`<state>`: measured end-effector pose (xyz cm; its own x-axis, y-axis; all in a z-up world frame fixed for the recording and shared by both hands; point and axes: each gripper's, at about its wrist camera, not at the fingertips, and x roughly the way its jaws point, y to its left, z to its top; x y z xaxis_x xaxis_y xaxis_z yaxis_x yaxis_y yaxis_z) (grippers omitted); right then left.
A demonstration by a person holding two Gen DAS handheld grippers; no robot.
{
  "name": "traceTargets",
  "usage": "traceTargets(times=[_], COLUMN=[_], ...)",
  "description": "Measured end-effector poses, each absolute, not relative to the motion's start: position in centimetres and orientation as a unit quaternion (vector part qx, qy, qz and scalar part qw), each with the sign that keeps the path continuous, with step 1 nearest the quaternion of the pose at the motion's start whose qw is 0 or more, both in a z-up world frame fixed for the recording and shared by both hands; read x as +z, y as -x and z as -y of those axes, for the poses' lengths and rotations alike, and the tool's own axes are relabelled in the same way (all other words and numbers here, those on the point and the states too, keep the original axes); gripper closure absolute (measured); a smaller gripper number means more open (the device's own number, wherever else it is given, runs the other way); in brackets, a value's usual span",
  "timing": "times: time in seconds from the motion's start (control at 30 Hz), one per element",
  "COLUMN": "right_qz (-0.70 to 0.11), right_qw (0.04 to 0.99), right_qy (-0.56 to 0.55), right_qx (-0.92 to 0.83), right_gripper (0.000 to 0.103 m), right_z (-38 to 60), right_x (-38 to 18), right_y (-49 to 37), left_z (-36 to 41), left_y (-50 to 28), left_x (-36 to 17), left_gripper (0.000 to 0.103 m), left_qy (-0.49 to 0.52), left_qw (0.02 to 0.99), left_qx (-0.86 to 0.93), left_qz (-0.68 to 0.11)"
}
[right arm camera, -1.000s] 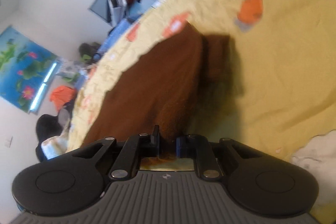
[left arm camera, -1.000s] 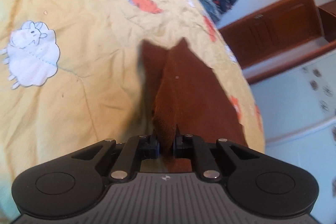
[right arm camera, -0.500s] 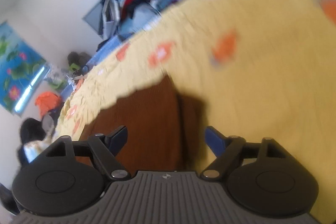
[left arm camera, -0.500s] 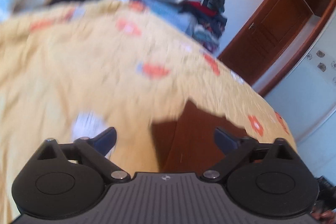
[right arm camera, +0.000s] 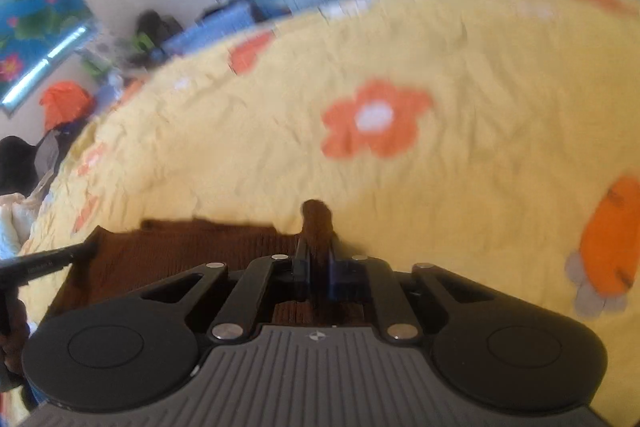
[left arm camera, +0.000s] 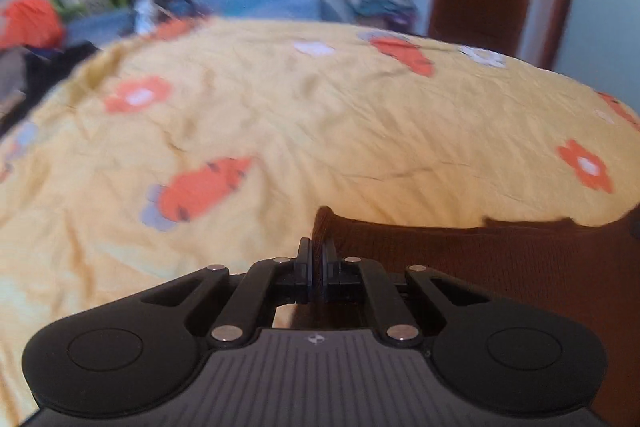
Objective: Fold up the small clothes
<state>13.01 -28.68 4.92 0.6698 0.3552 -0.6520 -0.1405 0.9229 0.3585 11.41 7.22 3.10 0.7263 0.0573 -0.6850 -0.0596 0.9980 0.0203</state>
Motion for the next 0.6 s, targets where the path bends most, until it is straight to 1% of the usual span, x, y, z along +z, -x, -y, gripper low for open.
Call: traceTargets(times=[0.07, 0.1, 0.13, 0.17, 0.2, 0.23, 0.27, 0.3, 0.33, 0.37, 0.4, 0.43, 0.47, 0.53, 0.6], right_qz=[-0.351, -0.358, -0.376, -0.370, -0.364, -0.370, -0.374, -0.370, -0.350, -0.326, -0.308, -0.301, -0.298, -0.297, -0.305], right_qw=[0.916, 0.914, 0.907, 0.910, 0.912, 0.909, 0.906, 0.908, 0.918, 0.928, 0.933, 0.933, 0.931, 0.927, 0.926], right_qy=[-0.147, -0.150, -0.150, -0.151, -0.152, -0.158, -0.165, -0.165, -0.159, -0.154, -0.155, -0.160, -0.162, -0.153, -0.119], right_qx=[0.127, 0.118, 0.112, 0.111, 0.113, 0.111, 0.108, 0.103, 0.099, 0.098, 0.103, 0.118, 0.137, 0.167, 0.186], right_gripper=[0.089, 0.089, 0.089, 0.085, 0.076, 0.066, 0.048, 0.040, 0.036, 0.035, 0.033, 0.029, 0.025, 0.021, 0.015], right_z=[29.4, 29.6, 29.8, 29.9, 30.0, 30.0, 30.0, 30.1, 30.0, 29.9, 29.7, 29.4, 28.9, 27.4, 25.5], right_x=[5.2, 4.4, 3.2, 2.6, 2.3, 2.5, 2.9, 3.6, 4.5, 5.5, 6.6, 7.1, 7.8, 7.9, 7.2], right_y=[-12.5, -12.9, -13.4, -13.2, -13.4, -13.3, -12.9, -12.3, -11.2, -9.9, -8.1, -7.0, -5.7, -3.6, -2.3], left_z=[-7.9, -7.9, -7.8, -7.8, -7.9, -8.1, -8.4, -8.9, -9.7, -10.7, -11.8, -12.6, -13.2, -13.8, -14.0], left_y=[-11.6, -11.3, -11.1, -10.6, -9.7, -8.4, -6.8, -4.8, -2.5, -0.1, 2.4, 4.6, 6.6, 9.9, 12.0], left_x=[1.6, 1.5, 1.8, 2.4, 3.2, 3.9, 4.7, 5.6, 6.1, 6.3, 6.1, 5.5, 4.9, 3.5, 2.2], left_gripper=[0.099, 0.099, 0.097, 0.096, 0.096, 0.095, 0.092, 0.090, 0.080, 0.059, 0.044, 0.021, 0.019, 0.019, 0.019], left_qy=[-0.004, -0.011, -0.014, -0.009, -0.003, 0.000, 0.001, 0.010, 0.033, 0.072, 0.115, 0.157, 0.193, 0.243, 0.293], left_qw=[0.924, 0.928, 0.929, 0.931, 0.935, 0.940, 0.945, 0.951, 0.954, 0.954, 0.952, 0.945, 0.937, 0.917, 0.893], left_qx=[0.039, 0.038, 0.038, 0.034, 0.028, 0.029, 0.036, 0.040, 0.042, 0.047, 0.054, 0.062, 0.071, 0.093, 0.099], left_qz=[-0.381, -0.370, -0.368, -0.363, -0.353, -0.340, -0.325, -0.308, -0.296, -0.286, -0.280, -0.279, -0.283, -0.302, -0.326])
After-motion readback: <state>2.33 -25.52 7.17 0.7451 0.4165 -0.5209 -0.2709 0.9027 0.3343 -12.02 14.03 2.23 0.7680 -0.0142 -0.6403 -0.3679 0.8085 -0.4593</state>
